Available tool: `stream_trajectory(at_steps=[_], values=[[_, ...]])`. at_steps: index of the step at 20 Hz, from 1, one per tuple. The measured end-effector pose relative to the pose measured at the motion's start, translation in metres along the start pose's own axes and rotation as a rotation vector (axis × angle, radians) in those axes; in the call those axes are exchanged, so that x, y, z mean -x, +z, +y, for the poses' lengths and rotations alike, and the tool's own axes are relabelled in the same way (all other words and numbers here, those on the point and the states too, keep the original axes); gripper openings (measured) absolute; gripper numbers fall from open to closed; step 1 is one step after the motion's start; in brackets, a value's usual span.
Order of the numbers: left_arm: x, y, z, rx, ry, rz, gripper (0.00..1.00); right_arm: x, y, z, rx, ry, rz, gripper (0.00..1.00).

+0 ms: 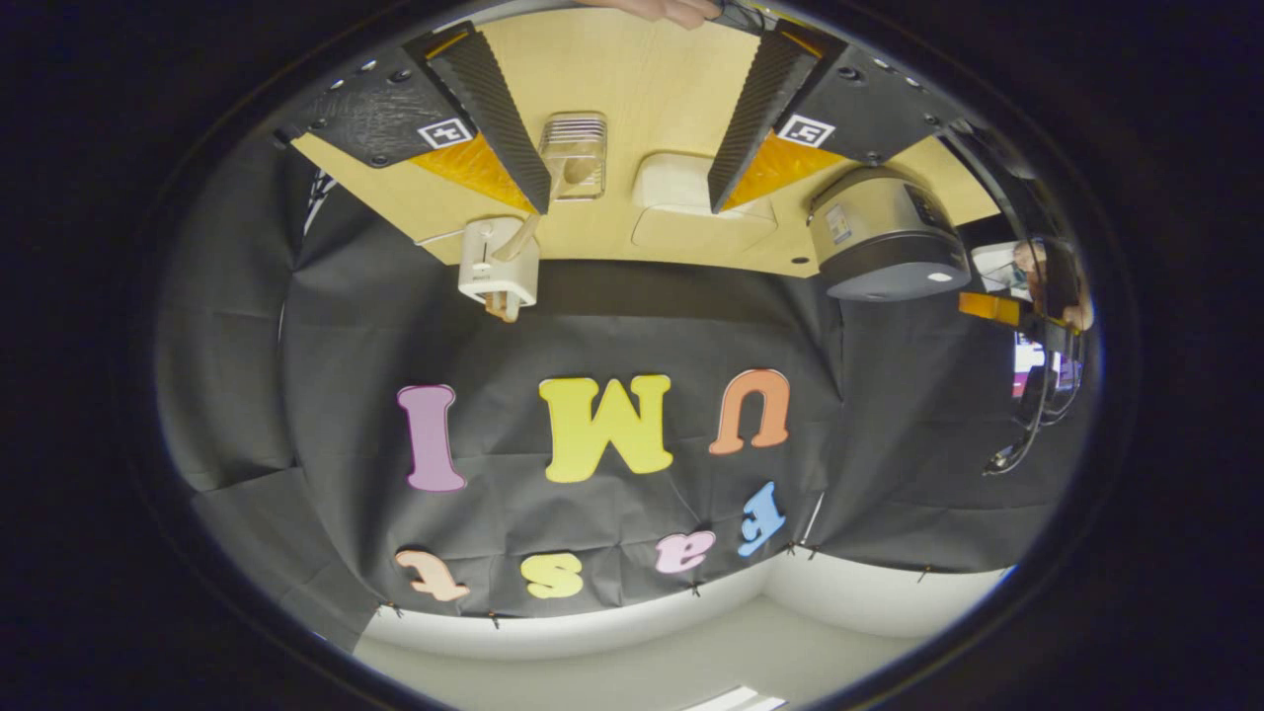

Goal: Close the left gripper, press the button to open the rice cooker; take a wooden spoon from the chopstick holder with the right hand, scoop a spoonful of rice and pour it into the rice cooker, then put the wooden spoon back into the chopstick holder.

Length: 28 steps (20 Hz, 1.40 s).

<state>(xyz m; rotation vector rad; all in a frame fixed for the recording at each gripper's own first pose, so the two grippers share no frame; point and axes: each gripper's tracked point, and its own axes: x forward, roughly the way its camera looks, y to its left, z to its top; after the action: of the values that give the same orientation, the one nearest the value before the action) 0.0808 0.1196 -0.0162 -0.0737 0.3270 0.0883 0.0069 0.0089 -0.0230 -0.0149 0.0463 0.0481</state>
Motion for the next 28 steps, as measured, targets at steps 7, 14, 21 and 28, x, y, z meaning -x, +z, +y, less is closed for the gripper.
stream_trajectory(at_steps=[7,14,21,28], values=[[-0.025,-0.008,-0.011,-0.006,-0.050,0.112,0.03,-0.009,-0.016,0.007,-0.006,0.029,0.035,0.92],[-0.038,-0.015,-0.015,-0.021,-0.035,0.147,0.03,-0.013,-0.028,0.007,0.018,0.045,0.063,0.95],[-0.041,-0.020,-0.018,-0.022,-0.054,0.167,0.03,-0.015,-0.040,0.009,0.025,0.054,0.090,0.95],[-0.039,-0.019,-0.016,-0.062,-0.021,0.160,0.03,-0.012,-0.046,0.020,0.033,0.078,0.107,0.96]])
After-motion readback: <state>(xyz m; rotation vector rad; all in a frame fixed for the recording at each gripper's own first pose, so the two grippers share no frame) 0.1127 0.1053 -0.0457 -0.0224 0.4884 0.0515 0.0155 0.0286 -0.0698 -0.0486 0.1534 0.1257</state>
